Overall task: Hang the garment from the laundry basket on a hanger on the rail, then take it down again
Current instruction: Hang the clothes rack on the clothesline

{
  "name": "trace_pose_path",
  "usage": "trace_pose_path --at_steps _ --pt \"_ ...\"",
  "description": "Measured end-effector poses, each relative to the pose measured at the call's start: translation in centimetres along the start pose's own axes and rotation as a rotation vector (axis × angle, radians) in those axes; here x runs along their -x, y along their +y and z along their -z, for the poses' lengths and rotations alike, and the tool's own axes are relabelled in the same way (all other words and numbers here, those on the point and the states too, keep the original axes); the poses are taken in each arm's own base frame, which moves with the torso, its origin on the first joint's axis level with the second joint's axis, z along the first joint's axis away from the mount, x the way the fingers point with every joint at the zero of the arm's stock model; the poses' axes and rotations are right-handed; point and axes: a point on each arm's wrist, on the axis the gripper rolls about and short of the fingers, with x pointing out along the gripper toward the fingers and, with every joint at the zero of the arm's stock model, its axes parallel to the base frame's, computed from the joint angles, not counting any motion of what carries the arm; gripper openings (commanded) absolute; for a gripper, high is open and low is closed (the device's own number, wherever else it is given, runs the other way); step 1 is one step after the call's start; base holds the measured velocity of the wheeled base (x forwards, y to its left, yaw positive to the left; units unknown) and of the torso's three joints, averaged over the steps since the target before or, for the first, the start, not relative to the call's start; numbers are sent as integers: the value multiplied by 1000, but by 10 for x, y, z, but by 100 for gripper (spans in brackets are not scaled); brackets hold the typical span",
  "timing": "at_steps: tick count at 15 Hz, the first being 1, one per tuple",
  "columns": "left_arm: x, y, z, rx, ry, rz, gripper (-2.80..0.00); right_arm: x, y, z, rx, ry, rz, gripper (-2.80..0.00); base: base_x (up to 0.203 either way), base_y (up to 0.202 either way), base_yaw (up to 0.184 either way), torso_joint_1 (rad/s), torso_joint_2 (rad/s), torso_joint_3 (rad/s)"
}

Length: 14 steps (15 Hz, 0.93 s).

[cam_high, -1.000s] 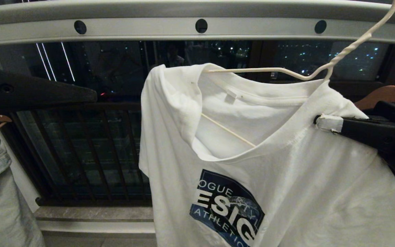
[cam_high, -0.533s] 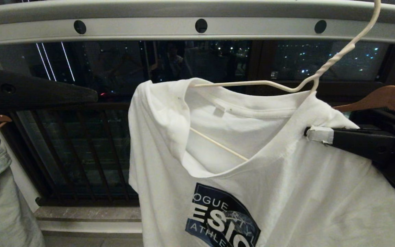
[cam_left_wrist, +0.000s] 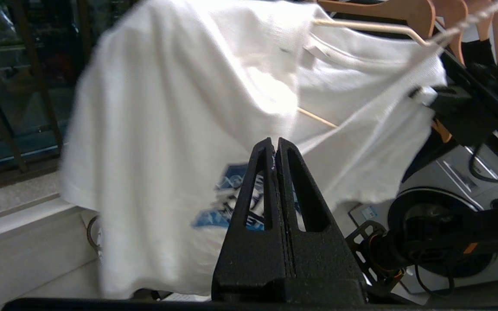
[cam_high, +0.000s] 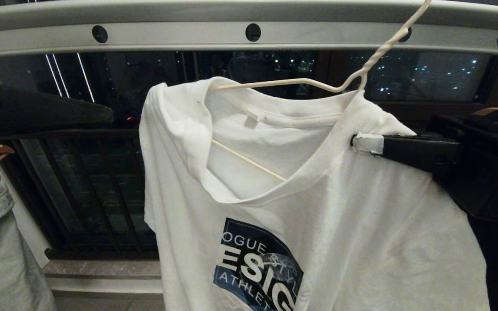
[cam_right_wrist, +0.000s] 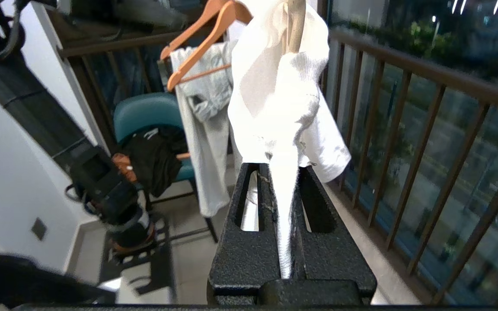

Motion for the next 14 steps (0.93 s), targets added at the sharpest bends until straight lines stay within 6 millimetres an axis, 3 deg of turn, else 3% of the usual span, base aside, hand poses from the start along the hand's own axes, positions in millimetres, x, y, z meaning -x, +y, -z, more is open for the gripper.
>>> trace_pose_path --at_steps 10,14 --pt "8 0 0 -2 -20 7 -280 -55 -42 10 -2 -22 64 -280 0 0 0 0 0 0" --pt "11 -1 -1 -2 -28 10 -280 -68 -54 15 -13 -16 101 -280 0 0 0 0 0 0"
